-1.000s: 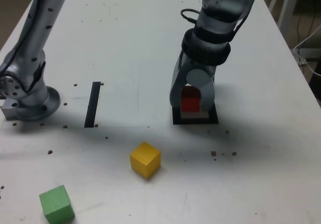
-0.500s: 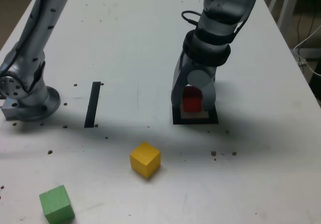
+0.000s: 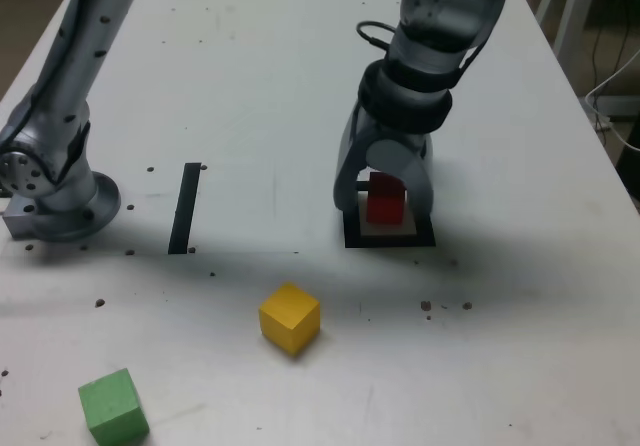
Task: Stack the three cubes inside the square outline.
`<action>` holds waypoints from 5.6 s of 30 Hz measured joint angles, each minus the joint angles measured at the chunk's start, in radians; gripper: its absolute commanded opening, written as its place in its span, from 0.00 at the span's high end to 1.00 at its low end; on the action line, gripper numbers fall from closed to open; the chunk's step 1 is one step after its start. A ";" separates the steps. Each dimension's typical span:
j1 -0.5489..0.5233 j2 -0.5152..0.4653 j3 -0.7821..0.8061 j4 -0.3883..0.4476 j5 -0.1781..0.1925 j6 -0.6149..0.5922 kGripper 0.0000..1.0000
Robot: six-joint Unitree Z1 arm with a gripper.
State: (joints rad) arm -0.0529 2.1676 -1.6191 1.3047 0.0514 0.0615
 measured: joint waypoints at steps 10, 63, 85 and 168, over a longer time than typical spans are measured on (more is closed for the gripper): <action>-0.033 -0.103 0.036 0.039 0.081 -0.002 0.01; -0.574 -0.144 0.226 -0.077 -0.086 0.041 0.07; -0.573 -0.104 0.219 -0.099 -0.116 0.067 0.72; -0.049 -0.011 -0.257 0.254 -0.097 -0.015 0.71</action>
State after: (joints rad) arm -0.1017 2.1571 -1.8764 1.5586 -0.0460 0.0465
